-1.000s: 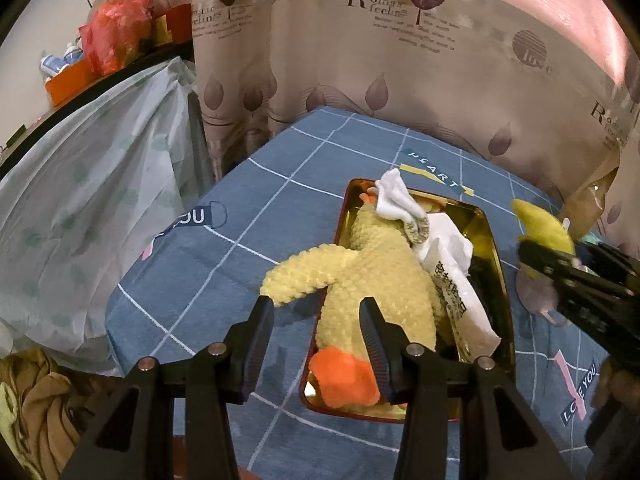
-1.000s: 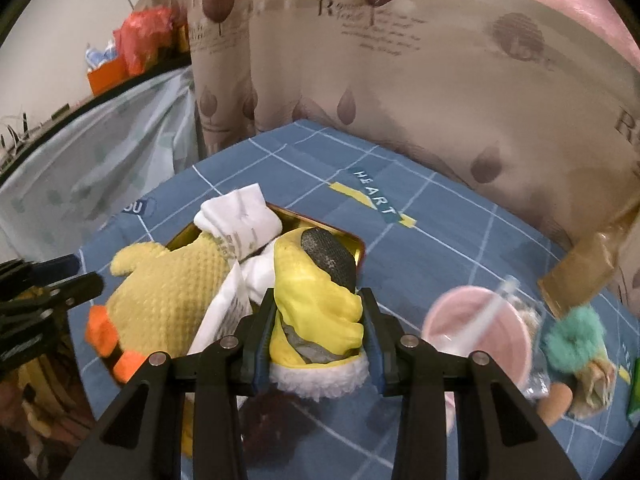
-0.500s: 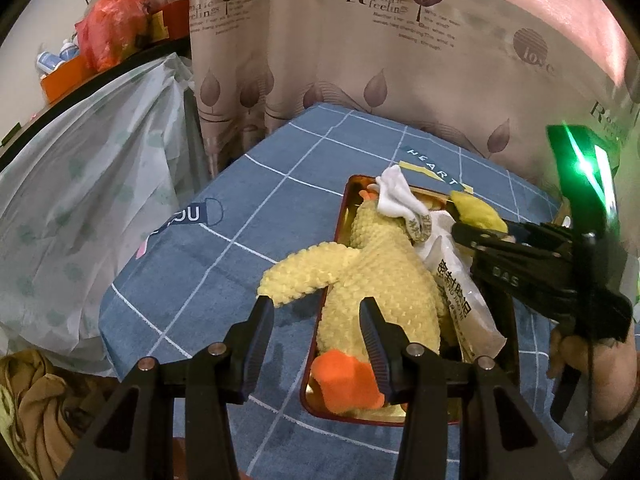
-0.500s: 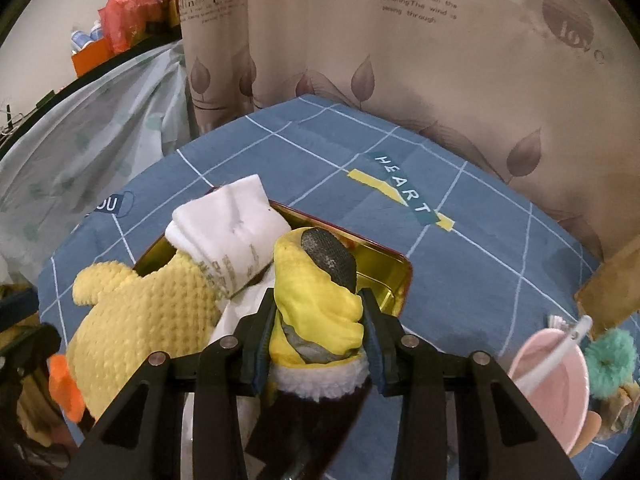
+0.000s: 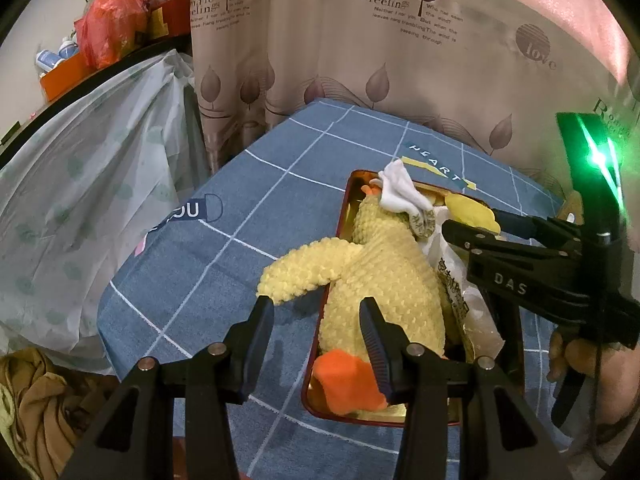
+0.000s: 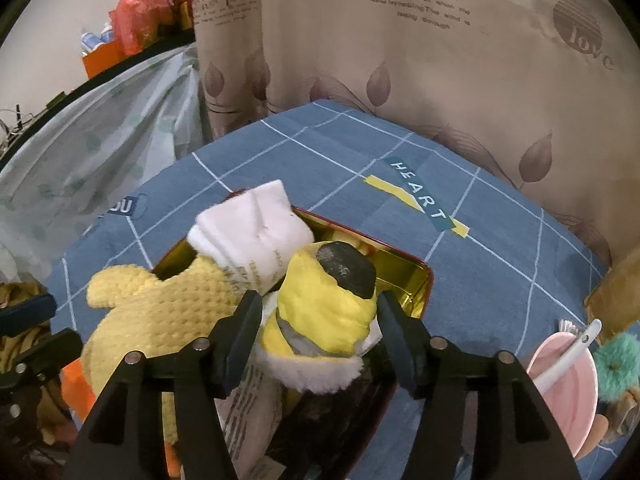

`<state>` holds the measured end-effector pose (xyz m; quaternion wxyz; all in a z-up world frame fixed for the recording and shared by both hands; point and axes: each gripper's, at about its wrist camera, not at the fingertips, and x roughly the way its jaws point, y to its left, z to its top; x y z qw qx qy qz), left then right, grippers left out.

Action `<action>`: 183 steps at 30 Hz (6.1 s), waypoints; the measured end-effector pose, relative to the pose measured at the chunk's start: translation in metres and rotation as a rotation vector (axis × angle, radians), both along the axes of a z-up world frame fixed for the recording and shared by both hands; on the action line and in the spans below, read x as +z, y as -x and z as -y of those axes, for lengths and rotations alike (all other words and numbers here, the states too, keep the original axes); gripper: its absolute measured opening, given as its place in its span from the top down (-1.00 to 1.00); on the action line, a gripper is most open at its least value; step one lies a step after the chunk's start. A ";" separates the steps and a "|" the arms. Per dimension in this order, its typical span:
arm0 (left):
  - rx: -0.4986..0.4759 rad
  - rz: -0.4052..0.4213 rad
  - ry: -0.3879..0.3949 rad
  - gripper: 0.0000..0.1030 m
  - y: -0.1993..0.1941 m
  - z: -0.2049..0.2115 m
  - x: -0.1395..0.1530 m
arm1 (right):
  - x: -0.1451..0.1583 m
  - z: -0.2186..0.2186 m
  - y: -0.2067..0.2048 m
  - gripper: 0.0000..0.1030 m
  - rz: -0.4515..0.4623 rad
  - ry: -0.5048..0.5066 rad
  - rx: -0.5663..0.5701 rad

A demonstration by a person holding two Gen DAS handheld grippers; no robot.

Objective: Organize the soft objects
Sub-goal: 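Carry the yellow plush bird into the gold tray and open the right tool, then grasp the pink-and-green towel on the table with the right tool, then move the left tool onto the orange egg sponge and grasp it while the right holds the towel, then carry the orange egg sponge into the gold tray and open the left tool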

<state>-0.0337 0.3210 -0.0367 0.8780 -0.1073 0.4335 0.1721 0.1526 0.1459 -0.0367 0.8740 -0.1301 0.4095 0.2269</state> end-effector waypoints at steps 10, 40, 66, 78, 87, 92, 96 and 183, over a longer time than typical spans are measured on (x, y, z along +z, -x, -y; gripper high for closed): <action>0.000 0.007 -0.009 0.12 0.002 0.000 0.001 | 0.019 0.000 0.020 -0.32 0.030 -0.029 0.031; -0.036 0.004 -0.100 0.12 0.002 0.025 0.009 | 0.017 0.282 0.105 -0.34 0.033 -0.059 -0.405; -0.438 -0.087 -0.136 0.04 -0.043 0.190 0.009 | -0.029 0.368 0.008 -0.34 0.080 0.046 -0.493; -0.663 -0.103 -0.090 0.04 -0.069 0.284 -0.002 | -0.030 0.371 0.003 0.55 0.089 -0.030 -0.452; -0.766 -0.106 0.022 0.04 -0.090 0.336 -0.020 | -0.025 0.401 0.045 0.58 0.108 -0.050 -0.504; -0.783 -0.104 0.073 0.04 -0.109 0.354 -0.028 | -0.026 0.426 0.067 0.58 0.114 -0.068 -0.569; -0.787 -0.114 0.114 0.04 -0.125 0.364 -0.034 | -0.028 0.442 0.074 0.58 0.092 -0.113 -0.606; -0.679 -0.069 0.019 0.18 -0.129 0.341 0.044 | -0.039 0.462 0.066 0.50 -0.010 -0.240 -0.642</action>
